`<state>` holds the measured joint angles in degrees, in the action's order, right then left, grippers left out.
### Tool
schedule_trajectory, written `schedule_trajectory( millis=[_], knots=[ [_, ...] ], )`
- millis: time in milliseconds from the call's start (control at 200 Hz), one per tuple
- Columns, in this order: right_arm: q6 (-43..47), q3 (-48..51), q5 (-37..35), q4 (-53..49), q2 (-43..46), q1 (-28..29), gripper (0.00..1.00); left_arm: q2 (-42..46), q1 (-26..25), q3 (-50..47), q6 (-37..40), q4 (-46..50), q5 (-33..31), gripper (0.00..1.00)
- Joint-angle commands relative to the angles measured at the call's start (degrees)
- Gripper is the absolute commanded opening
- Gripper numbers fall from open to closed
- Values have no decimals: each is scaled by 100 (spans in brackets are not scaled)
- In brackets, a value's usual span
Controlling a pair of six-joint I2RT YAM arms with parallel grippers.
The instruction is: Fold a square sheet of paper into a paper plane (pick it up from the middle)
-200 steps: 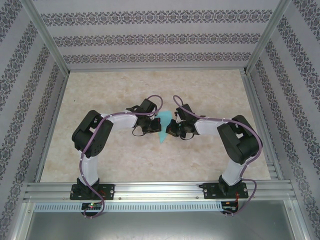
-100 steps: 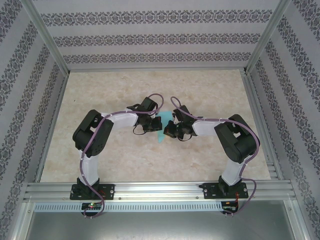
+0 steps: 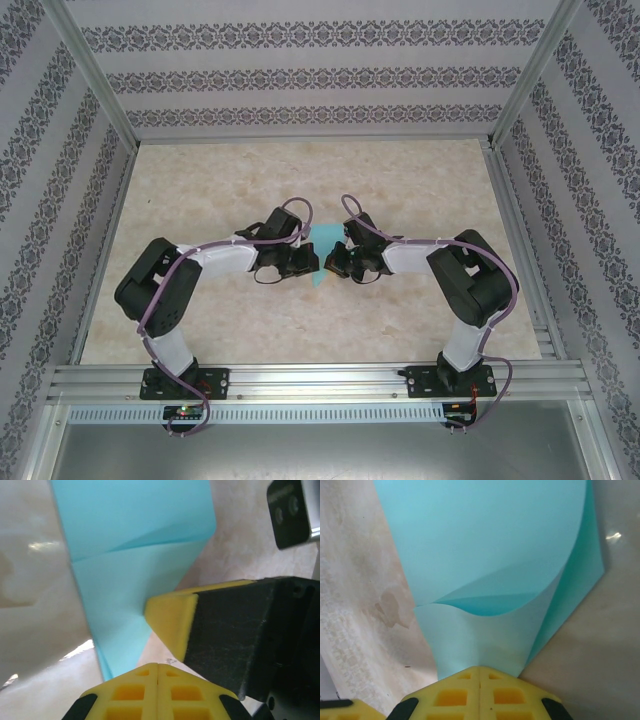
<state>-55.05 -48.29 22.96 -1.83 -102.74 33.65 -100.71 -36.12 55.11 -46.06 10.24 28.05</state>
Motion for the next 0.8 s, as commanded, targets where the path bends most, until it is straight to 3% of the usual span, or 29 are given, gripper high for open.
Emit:
schedule_trajectory(
  millis=[0, 560, 794],
  knots=[
    [-128, 140, -106, -14, 69, 28, 4, -217, -149, 0, -248, -484, 262, 3],
    [-64, 202, 33, 169, 199, -86, 4, -606, -161, 47, -76, -48, -283, 0],
    [834, -48, -360, -426, 623, 28, 5, -546, -160, -50, -35, 131, -622, 0]
  ],
)
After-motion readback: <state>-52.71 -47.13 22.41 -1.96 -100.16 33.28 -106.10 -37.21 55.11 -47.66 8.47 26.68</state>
